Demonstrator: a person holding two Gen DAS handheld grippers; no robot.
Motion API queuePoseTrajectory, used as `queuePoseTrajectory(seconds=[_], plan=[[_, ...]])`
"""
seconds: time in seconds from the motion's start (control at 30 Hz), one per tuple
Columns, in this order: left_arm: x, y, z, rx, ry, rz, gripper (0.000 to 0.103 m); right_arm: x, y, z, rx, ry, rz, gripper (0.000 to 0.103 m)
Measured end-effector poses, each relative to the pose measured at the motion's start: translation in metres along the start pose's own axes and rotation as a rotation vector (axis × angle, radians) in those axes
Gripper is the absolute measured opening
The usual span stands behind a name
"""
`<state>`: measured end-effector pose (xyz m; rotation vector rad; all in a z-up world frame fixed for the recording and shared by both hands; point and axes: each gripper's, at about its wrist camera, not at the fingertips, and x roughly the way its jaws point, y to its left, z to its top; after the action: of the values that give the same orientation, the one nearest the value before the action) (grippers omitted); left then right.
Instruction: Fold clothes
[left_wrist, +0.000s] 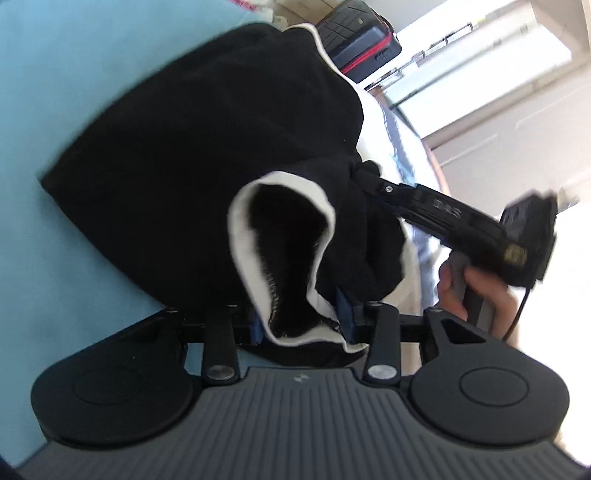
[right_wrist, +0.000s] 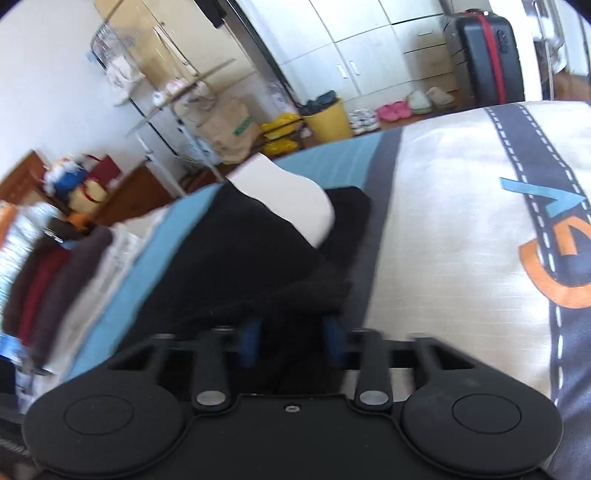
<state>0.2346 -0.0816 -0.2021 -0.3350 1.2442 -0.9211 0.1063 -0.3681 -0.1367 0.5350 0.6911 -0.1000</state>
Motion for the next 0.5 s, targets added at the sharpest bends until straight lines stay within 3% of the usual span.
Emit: queuePoseTrajectory(seconds=[0.1,0.2,0.27,0.33,0.37,0.5], plan=[[-0.016,-0.001,-0.002,0.03,-0.016,0.075,0.039,0.001,0.007,0.002,-0.056,-0.015,-0.072,0.022],[-0.034,-0.004,-0.005,0.092,-0.11,0.171,0.037,-0.007,0.008,0.007,-0.041,-0.031,-0.1,0.025],[-0.047,-0.012,-0.006,0.13,-0.182,0.133,0.038,-0.015,0.002,0.014,0.029,-0.026,-0.096,0.032],[-0.058,-0.022,-0.003,0.165,-0.249,0.078,0.041,-0.031,-0.007,0.016,0.097,-0.022,-0.062,0.054],[-0.063,-0.027,-0.002,0.183,-0.275,0.045,0.041,-0.038,-0.011,0.014,0.125,-0.024,-0.039,0.06],[-0.076,-0.044,-0.009,0.195,-0.274,-0.14,0.041,-0.064,-0.023,0.001,0.222,-0.076,-0.062,0.064]])
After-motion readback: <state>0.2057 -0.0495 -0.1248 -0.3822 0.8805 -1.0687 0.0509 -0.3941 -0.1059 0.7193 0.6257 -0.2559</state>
